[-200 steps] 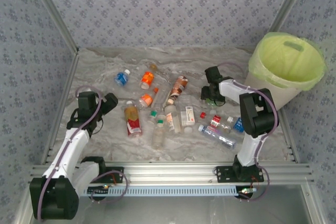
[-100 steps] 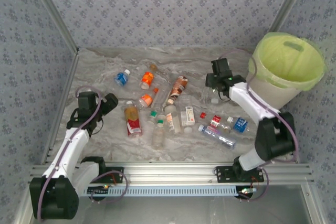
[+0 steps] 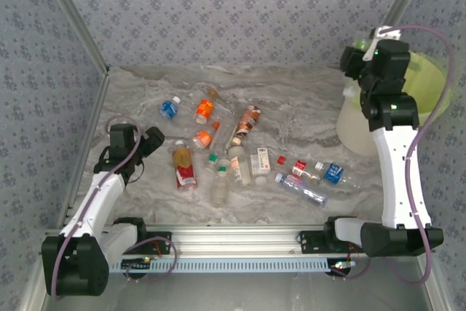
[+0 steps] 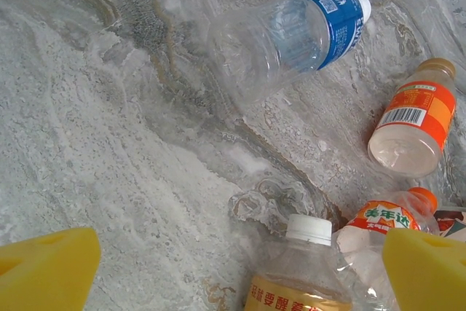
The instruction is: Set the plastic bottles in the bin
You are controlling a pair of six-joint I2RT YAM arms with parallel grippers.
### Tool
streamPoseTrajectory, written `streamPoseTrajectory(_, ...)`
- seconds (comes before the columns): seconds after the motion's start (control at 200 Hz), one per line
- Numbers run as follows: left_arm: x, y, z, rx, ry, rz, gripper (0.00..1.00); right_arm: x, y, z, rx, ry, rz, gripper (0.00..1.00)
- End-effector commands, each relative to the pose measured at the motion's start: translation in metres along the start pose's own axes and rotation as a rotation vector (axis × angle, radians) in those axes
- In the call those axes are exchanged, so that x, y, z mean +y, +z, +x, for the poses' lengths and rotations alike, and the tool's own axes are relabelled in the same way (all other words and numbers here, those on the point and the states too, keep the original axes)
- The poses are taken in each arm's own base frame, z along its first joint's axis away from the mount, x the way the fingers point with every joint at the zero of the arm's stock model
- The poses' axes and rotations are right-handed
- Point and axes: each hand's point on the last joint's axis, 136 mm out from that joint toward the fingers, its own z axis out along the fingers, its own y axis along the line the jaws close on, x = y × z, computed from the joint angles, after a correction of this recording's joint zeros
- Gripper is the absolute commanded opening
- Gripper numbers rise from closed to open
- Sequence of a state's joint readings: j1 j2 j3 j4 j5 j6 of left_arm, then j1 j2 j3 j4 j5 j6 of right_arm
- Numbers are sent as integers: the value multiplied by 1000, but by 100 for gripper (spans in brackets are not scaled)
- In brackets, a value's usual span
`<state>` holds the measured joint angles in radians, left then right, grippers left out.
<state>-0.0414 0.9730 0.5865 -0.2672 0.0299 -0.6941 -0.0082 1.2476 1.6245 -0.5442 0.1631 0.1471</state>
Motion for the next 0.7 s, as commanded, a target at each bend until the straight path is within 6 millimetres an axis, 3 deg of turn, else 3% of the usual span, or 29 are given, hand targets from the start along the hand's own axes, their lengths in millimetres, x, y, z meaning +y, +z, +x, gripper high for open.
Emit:
streamPoseTrajectory(0.0, -5, -2, -10, -24, -9, 5, 100, -43, 9, -11, -18, -29, 165, 56)
streamPoseTrajectory(0.155, 0, -4, -7, -13, 0, -13, 99, -112, 24, -9, -19, 47, 399, 56)
streamPoseTrajectory(0.32, 4, -5, -6, -15, 4, -26, 99, -153, 49, 18, 69, 71, 501, 57)
streamPoseTrajectory(0.58, 9, -3, -12, -21, -10, -43, 100, -170, 83, 81, 268, 102, 480, 62)
streamPoseTrajectory(0.695, 9, -2, -16, -14, -7, -48, 99, -171, 87, 97, 301, 125, 473, 67)
